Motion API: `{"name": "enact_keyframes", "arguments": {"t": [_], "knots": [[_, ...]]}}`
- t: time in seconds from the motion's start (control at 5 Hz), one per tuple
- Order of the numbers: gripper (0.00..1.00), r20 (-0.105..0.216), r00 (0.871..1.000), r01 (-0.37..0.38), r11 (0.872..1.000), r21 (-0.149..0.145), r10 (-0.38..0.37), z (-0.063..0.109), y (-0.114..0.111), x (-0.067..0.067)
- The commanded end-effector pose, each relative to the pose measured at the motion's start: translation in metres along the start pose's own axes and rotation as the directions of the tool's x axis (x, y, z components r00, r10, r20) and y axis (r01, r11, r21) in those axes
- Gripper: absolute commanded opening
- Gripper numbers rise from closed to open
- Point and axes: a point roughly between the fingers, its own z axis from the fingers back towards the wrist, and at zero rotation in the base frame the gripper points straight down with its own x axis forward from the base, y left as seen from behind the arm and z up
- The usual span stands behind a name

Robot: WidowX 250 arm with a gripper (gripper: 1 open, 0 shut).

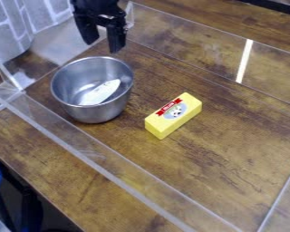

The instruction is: Put the white object in the silver pot

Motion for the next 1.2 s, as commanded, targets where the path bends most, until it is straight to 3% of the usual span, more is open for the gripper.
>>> {"name": "enact_keyframes", "arguments": {"t": [0.0, 0.4, 0.6, 1.0], "knots": [[1.00, 0.085, 0.996, -0.018, 0.999, 0.033, 0.015, 0.027, 0.012, 0.007], [1.00, 0.054, 0.998, 0.009, 1.000, 0.026, -0.010, 0.013, -0.003, 0.012], [1.00, 0.060, 0.997, 0.052, 0.999, 0.012, -0.052, 0.012, -0.028, 0.018], [1.00, 0.108, 0.981, 0.164, 0.986, -0.001, -0.163, 0.005, -0.104, 0.055]]}}
